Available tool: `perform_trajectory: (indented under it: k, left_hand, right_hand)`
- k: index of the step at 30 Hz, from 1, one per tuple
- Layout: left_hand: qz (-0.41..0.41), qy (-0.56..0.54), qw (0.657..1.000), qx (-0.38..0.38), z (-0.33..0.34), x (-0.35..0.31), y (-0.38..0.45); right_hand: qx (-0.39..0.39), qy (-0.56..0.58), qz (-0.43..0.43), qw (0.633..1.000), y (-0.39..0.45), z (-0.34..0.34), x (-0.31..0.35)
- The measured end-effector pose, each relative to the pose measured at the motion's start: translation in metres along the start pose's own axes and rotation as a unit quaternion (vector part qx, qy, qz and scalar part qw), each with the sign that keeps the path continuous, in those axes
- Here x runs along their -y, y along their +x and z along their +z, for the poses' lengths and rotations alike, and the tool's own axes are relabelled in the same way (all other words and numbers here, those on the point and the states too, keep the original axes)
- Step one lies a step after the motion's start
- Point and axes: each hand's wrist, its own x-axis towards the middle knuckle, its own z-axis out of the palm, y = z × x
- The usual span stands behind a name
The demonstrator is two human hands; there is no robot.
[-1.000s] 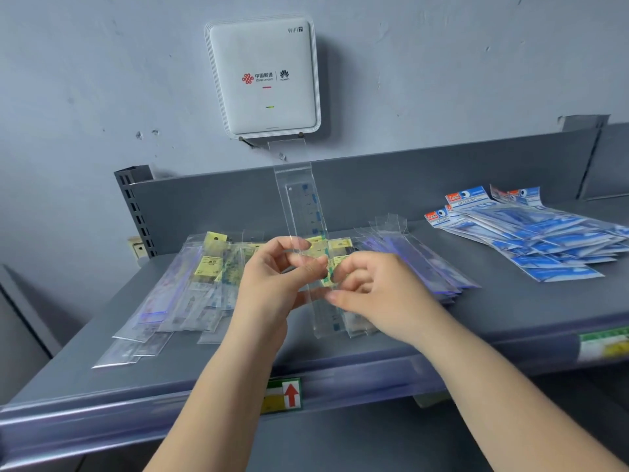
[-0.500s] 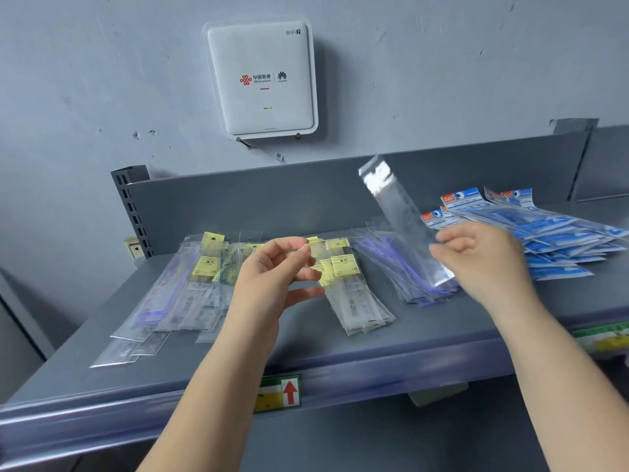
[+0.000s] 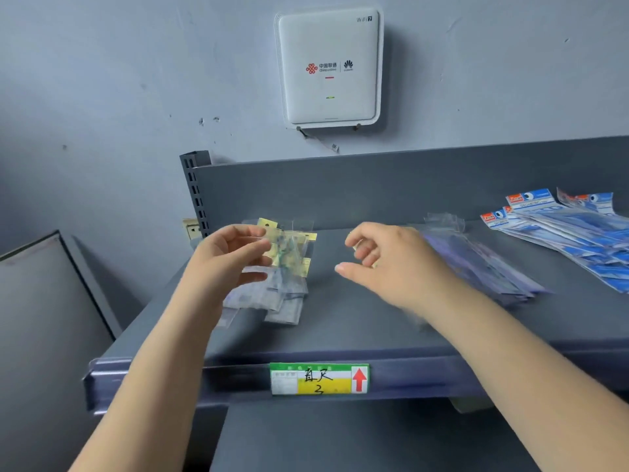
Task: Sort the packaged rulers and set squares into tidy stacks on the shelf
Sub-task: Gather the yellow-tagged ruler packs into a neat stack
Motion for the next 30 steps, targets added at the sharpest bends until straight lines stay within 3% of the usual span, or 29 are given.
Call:
perform_trajectory:
  k: [6, 12, 19, 22, 25, 30]
  left_hand:
    - [-0.024, 0.196, 0.98, 0.008, -0.039, 0.005, 0.027]
    - [-0.059, 0.321, 0.943, 0.067, -0.036, 0.01, 0.043]
    - [-0.071, 0.236, 0.965, 0.089, -0.031, 0.023, 0.046]
    - [-0.05, 0.21, 0.975, 0.053, -0.04, 0.026, 0.047]
    - [-0.057, 0.249, 0.967, 0.017, -0.053, 0.029, 0.049]
    - [-0.076, 0.229, 0.97, 0.038, -0.058, 0.031, 0.047]
  right_hand:
    - [0.169, -0.084, -0.003, 0.982, 0.041, 0.041, 0.031]
    - [0.227, -0.109, 0.008, 0.968, 0.058, 0.064, 0.033]
    - [0.184, -0.009, 0.024, 0.983, 0.055, 0.078, 0.026]
    - [0.178, 0.072, 0.054, 0.98, 0.057, 0.082, 0.024]
    - [0.179, 0.041, 0.072, 0.98, 0.058, 0.081, 0.02]
    - [0.198, 0.019, 0.066, 0.978, 0.057, 0.087, 0.022]
